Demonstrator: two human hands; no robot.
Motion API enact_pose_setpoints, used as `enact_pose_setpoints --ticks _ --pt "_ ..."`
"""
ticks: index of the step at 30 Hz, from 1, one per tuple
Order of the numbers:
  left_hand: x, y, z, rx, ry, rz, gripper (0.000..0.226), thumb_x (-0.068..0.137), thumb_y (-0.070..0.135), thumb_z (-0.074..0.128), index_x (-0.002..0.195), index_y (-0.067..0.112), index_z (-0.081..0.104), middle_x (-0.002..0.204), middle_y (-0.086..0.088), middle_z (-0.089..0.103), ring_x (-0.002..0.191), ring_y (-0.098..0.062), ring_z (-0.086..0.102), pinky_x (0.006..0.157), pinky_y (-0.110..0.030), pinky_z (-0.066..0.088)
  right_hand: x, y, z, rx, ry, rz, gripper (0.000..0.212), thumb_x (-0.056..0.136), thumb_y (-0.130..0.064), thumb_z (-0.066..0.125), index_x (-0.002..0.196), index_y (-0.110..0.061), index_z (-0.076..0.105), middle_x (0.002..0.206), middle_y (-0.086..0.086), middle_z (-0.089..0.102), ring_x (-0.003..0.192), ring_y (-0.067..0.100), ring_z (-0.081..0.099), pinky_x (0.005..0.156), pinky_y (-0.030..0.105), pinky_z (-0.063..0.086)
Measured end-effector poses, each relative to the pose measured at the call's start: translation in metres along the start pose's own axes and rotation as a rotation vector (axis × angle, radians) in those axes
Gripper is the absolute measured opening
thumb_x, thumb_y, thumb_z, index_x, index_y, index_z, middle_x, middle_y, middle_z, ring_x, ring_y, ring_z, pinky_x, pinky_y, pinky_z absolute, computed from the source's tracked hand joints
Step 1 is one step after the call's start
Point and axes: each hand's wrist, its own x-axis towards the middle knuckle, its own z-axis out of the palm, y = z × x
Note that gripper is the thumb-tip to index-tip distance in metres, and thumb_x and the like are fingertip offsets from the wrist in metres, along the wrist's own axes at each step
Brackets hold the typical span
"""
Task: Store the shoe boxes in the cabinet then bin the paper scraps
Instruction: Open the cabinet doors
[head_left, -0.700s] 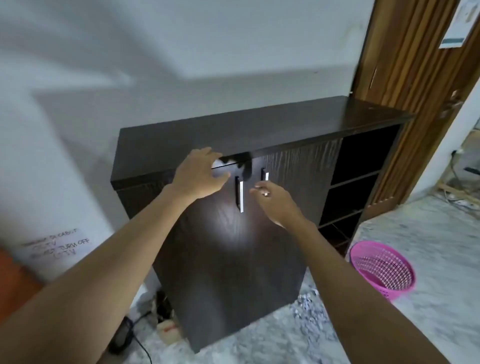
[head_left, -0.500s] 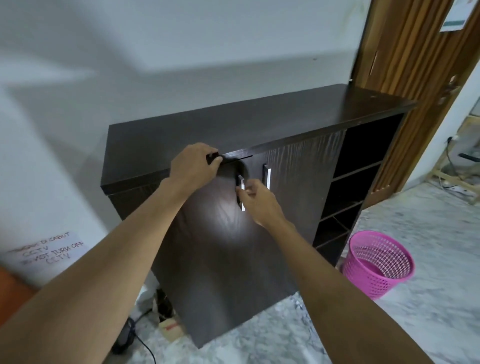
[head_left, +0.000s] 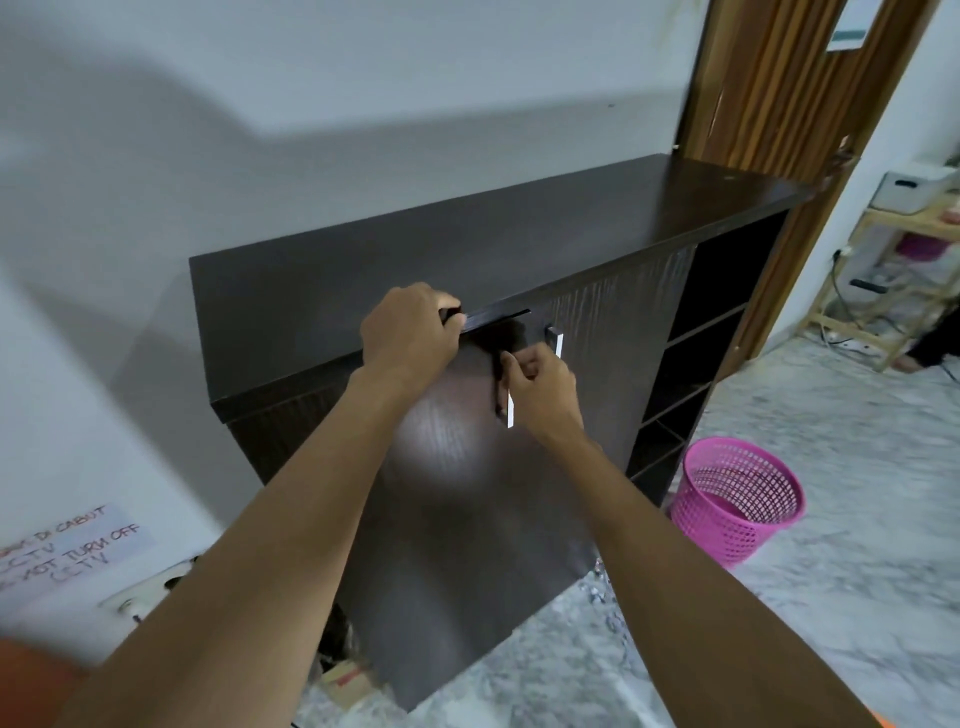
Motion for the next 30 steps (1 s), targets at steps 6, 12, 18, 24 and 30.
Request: enact_pose_setpoints --ticks 6,12,18,24,30 --pt "-0.001 0.001 -0.006 -0.001 -0.021 0.012 0.030 0.095 0.036 0.056 0.119 0.022 0.067 0.115 -0.002 0.066 0.107 -0.025 0.060 0.073 -0.029 0.036 -0.018 0.008 -0.017 0.084 -0.001 0.006 0.037 0.093 -0.034 0.065 0.123 -0.025 0.046 0.082 0.003 0.066 0.078 0.015 0.064 0.073 0.029 0.048" --pt "-0.002 0.005 -0.010 0.009 -0.072 -0.018 0.031 0.096 0.037 0.055 0.120 0.022 0.067 0.121 -0.002 0.064 0.110 -0.026 0.058 0.079 -0.032 0.042 -0.035 0.008 -0.034 0.081 -0.071 0.019 0.055 0.091 -0.034 0.065 0.141 -0.026 0.042 0.097 -0.001 0.071 0.084 0.013 0.068 0.081 0.036 0.057" --pt "-0.004 0.013 -0.016 -0.002 -0.133 -0.064 0.030 0.096 0.033 0.056 0.118 0.019 0.068 0.119 -0.005 0.067 0.107 -0.028 0.061 0.079 -0.035 0.045 -0.071 0.005 -0.056 0.132 -0.060 0.052 0.048 0.092 -0.030 0.066 0.135 -0.026 0.045 0.083 -0.005 0.070 0.075 0.006 0.069 0.079 0.030 0.057" --pt "-0.061 0.030 -0.025 -0.036 -0.150 -0.108 0.054 0.091 0.048 0.055 0.135 0.017 0.054 0.141 -0.006 0.052 0.128 -0.027 0.049 0.098 -0.043 0.045 -0.103 0.015 -0.075 0.142 -0.097 0.053 0.058 0.089 -0.040 0.070 0.136 -0.027 0.039 0.090 0.000 0.073 0.083 0.012 0.071 0.084 0.042 0.060" --pt "-0.141 0.056 -0.039 -0.163 -0.117 -0.229 0.054 0.088 0.061 0.051 0.121 0.021 0.066 0.117 0.000 0.068 0.111 -0.020 0.060 0.104 -0.049 0.043 -0.151 0.024 -0.098 0.175 -0.165 0.050 0.056 0.088 -0.052 0.066 0.136 -0.033 0.043 0.105 -0.002 0.073 0.090 0.012 0.072 0.084 0.043 0.060"
